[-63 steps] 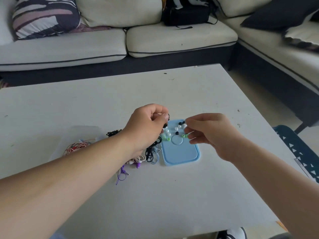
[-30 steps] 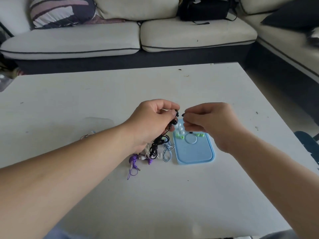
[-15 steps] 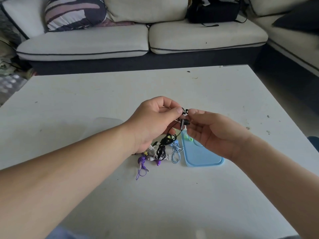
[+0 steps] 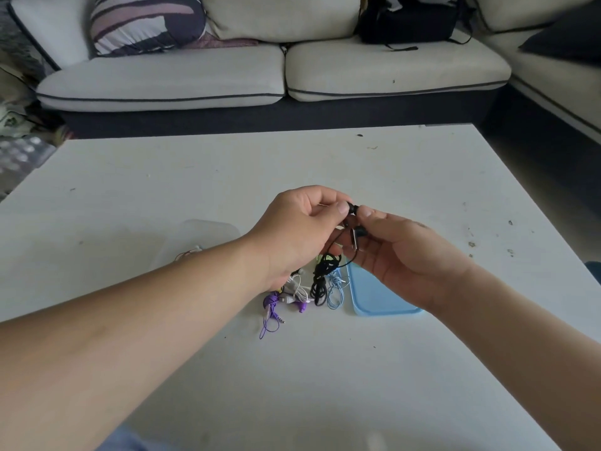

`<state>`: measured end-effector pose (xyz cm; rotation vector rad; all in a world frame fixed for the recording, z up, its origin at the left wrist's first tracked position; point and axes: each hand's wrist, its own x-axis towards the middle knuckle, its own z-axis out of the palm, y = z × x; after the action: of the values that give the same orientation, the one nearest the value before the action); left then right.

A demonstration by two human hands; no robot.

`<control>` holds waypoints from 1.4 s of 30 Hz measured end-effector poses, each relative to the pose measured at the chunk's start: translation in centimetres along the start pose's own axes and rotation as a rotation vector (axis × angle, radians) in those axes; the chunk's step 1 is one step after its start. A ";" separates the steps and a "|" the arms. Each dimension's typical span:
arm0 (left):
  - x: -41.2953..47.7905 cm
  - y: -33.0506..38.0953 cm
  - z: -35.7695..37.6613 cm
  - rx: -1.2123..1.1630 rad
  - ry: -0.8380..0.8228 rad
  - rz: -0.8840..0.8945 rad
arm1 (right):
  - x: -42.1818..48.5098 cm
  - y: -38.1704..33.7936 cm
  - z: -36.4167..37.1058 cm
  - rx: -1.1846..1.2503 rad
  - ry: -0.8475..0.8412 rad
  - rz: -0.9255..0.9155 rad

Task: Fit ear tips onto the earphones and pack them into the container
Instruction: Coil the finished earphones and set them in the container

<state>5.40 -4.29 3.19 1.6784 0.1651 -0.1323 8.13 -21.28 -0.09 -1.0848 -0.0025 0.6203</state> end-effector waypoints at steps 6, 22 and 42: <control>0.0 0.2 0.2 0.097 -0.002 0.037 | 0.2 0.6 0.0 -0.011 0.090 -0.074; -0.3 0.6 0.9 0.154 0.041 0.086 | 0.2 0.4 -0.2 0.035 0.108 -0.042; -0.2 0.3 1.0 0.220 0.098 0.129 | 0.0 0.4 0.6 -0.011 0.063 -0.042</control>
<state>5.24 -5.33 3.43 1.9106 0.1190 0.0303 7.77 -20.61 -0.12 -1.1115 0.0264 0.5490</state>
